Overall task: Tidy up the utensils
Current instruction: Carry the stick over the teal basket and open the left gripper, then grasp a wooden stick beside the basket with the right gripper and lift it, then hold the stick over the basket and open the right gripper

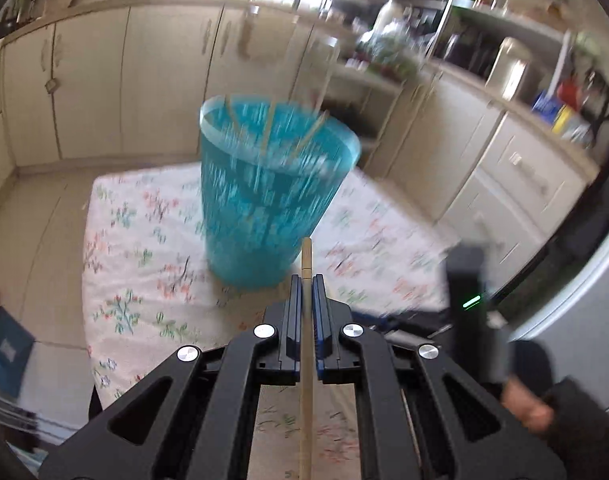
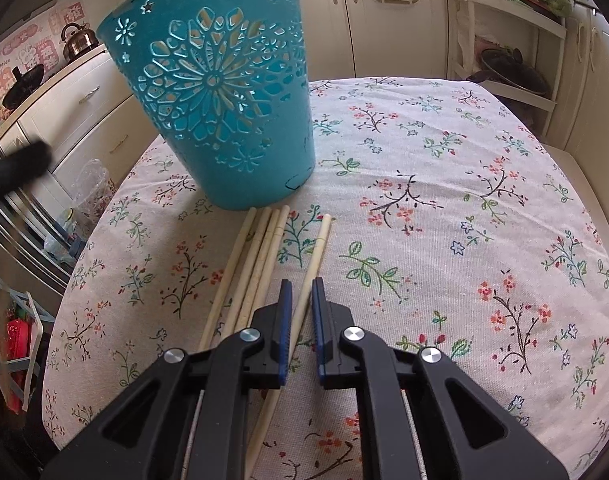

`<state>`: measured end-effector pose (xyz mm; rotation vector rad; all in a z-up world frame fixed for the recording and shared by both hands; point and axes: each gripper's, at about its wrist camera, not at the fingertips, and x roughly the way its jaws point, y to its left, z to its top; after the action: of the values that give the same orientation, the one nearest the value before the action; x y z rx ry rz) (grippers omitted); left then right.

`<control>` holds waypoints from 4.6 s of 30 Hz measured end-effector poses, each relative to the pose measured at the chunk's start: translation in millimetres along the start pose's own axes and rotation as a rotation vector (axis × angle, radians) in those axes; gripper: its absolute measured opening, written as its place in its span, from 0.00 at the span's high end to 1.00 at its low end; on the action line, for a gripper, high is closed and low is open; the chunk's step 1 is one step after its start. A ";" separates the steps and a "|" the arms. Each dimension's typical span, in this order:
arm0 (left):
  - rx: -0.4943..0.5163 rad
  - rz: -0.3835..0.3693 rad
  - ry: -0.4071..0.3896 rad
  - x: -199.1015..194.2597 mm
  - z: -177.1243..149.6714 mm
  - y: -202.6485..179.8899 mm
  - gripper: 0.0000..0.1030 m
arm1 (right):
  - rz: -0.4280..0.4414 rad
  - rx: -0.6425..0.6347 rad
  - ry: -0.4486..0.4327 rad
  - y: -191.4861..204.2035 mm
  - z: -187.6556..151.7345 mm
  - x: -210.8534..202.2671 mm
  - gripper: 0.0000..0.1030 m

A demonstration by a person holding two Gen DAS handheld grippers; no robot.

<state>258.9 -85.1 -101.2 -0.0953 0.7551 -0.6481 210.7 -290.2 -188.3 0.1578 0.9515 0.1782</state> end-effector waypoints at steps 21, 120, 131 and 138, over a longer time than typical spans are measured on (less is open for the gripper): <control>-0.117 0.041 -0.534 -42.0 167.0 -6.2 0.95 | 0.013 0.005 -0.001 -3.8 0.5 -0.2 0.89; -0.323 0.268 -0.128 34.2 -54.6 93.1 0.18 | 0.145 0.071 -0.582 45.7 180.0 -66.6 0.94; -0.331 0.272 -0.124 35.8 -55.9 95.7 0.17 | 0.165 0.044 -0.552 43.2 123.1 -91.4 0.82; -0.325 0.300 -0.127 35.0 -55.6 92.9 0.17 | 0.138 0.067 -0.504 36.9 50.8 -109.3 0.78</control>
<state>288.6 -22.7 -191.5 -0.3122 0.7282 -0.2282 187.2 -281.1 -64.8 0.3138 0.4446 0.2204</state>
